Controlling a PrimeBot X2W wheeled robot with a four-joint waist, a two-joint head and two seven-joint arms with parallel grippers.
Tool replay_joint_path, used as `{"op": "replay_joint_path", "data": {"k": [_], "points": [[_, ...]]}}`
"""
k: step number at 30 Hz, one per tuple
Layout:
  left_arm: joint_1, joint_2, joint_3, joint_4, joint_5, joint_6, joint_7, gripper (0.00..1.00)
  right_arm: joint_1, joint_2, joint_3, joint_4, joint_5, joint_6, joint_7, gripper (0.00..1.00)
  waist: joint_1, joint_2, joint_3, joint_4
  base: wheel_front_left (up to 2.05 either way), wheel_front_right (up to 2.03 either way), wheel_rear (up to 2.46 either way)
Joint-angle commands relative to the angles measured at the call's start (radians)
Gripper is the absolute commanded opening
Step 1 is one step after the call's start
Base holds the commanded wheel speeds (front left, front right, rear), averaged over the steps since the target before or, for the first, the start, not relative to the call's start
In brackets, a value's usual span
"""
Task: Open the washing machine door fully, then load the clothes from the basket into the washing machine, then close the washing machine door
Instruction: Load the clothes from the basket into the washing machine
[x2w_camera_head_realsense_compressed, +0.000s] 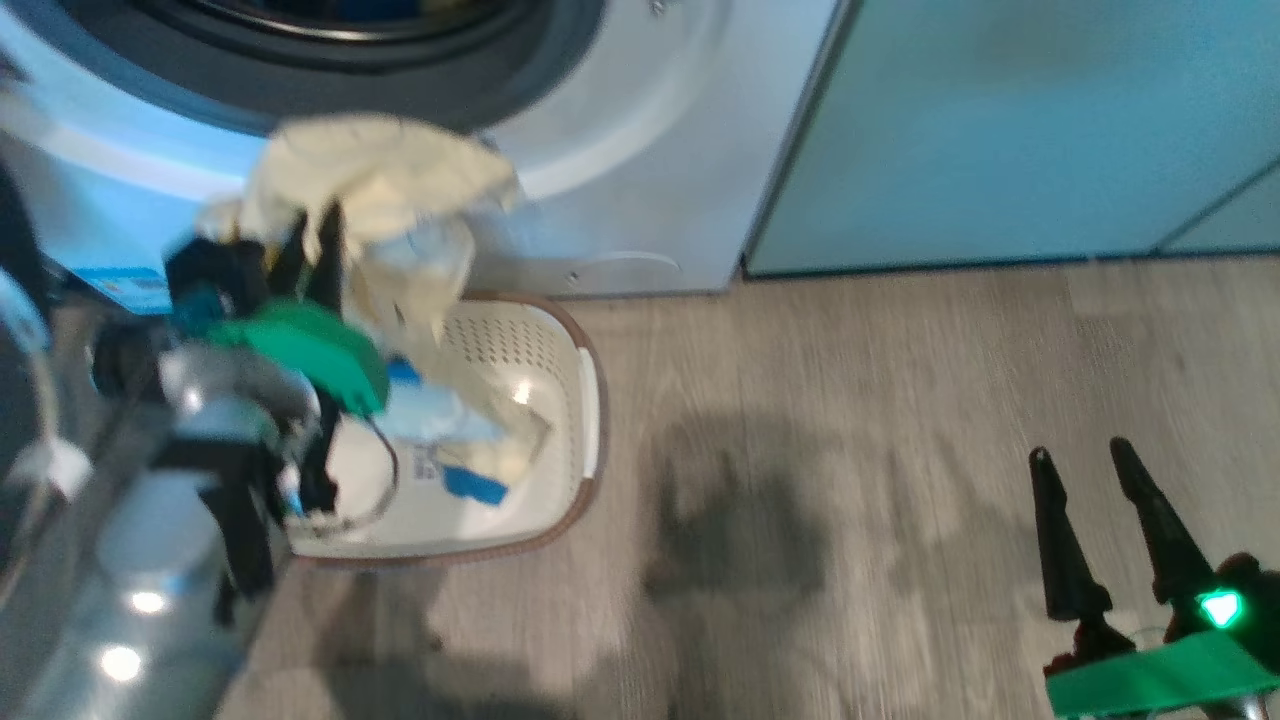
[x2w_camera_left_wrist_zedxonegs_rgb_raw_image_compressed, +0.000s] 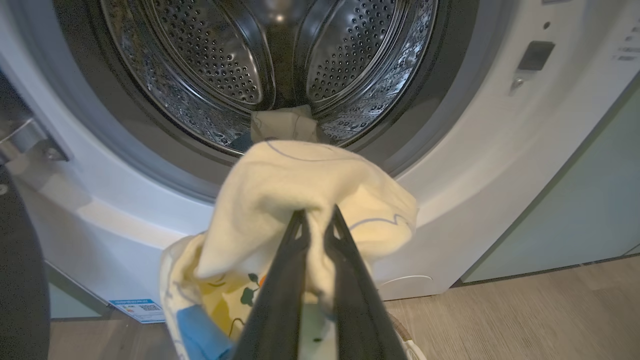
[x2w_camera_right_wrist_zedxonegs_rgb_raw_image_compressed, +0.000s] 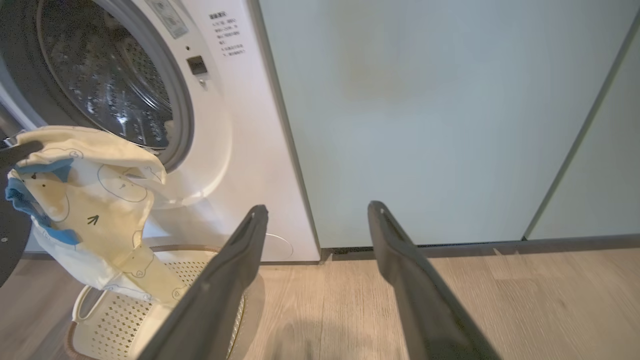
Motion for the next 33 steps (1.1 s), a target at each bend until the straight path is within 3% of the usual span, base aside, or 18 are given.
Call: {"op": "replay_joint_path", "data": {"k": [1, 11, 20, 26, 33], "points": [[-0.092, 0.052, 0.046, -0.010, -0.007, -0.013, 0.020, 0.00, -0.039, -0.011, 0.019, -0.022, 0.013, -0.003, -0.014, 1.00, -0.0003, 0.0000, 0.070, -0.050, 0.00, 0.00, 0.00], [-0.434, 0.145, 0.033, 0.107, -0.018, -0.087, 0.262, 0.00, -0.112, -0.011, 0.040, -0.004, 0.101, -0.003, -0.019, 1.00, -0.0003, 0.0000, 0.186, -0.116, 0.00, 0.00, 0.00], [-0.692, 0.247, 0.025, 0.167, 0.003, -0.117, 0.454, 0.00, -0.164, -0.011, 0.081, 0.003, 0.200, -0.003, -0.020, 1.00, -0.0003, 0.0000, 0.308, -0.206, 0.00, 0.00, 0.00], [-0.804, 0.331, 0.026, 0.168, 0.036, -0.120, 0.512, 0.00, -0.189, -0.010, 0.111, 0.009, 0.262, -0.003, -0.020, 1.00, -0.0003, 0.0000, 0.376, -0.268, 0.00, 0.00, 0.00], [-0.912, 0.403, 0.021, 0.173, 0.083, -0.120, 0.506, 0.00, -0.211, -0.010, 0.150, 0.015, 0.306, -0.003, -0.020, 1.00, -0.0003, 0.0000, 0.428, -0.321, 0.00, 0.00, 0.00]]}}
